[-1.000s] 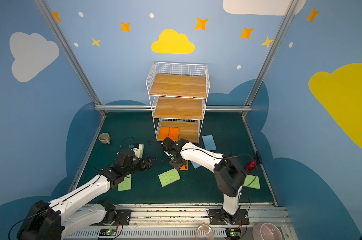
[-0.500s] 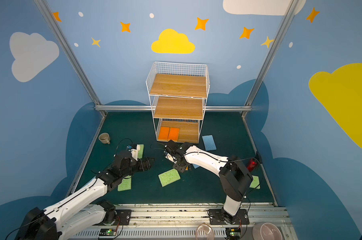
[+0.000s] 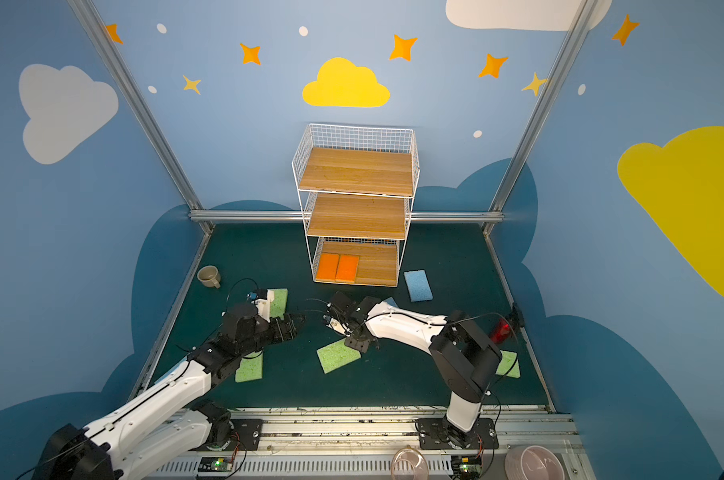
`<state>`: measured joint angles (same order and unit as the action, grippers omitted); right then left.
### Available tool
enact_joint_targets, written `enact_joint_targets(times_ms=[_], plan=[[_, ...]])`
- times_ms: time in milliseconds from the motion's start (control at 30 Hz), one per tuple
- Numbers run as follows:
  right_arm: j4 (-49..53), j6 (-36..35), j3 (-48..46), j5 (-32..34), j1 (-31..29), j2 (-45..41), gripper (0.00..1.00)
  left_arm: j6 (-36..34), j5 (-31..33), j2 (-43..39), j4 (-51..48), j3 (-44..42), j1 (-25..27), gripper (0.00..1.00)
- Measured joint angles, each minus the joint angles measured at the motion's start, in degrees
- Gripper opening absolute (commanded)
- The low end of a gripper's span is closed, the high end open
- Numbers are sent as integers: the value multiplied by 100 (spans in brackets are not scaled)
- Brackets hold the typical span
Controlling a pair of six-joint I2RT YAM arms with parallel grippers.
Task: Place and organize the cleaning sponges onto the shelf
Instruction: 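Lift the orange sponge with the right gripper and carry it toward the shelf, then place the orange sponge on the bottom board beside the others with the right gripper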
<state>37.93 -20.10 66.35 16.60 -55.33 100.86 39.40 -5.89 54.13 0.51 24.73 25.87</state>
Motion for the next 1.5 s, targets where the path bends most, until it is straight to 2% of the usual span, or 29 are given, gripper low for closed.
enact_joint_targets(times_ms=[167,367,533,633,700,967,1267,1500], plan=[[-168,-59,-98,74,0,136,36,9,0,39,0,0,-7,90],[-326,-96,-144,315,0,240,24,11,-11,120,0,0,-15,90],[-426,-136,-188,485,-11,245,21,15,-17,175,-2,0,-37,90],[-448,-133,-190,575,-39,286,13,44,-17,173,0,0,-37,90],[-452,-133,-190,647,-79,304,0,57,-17,170,-2,0,-37,90],[-560,-118,-293,1010,-96,249,0,96,-17,92,0,-2,-46,90],[-739,-192,-339,1366,-98,-667,0,144,-13,-116,2,-116,-48,90],[-944,-557,35,1790,-52,-387,0,234,-15,-120,92,-271,-48,90]])
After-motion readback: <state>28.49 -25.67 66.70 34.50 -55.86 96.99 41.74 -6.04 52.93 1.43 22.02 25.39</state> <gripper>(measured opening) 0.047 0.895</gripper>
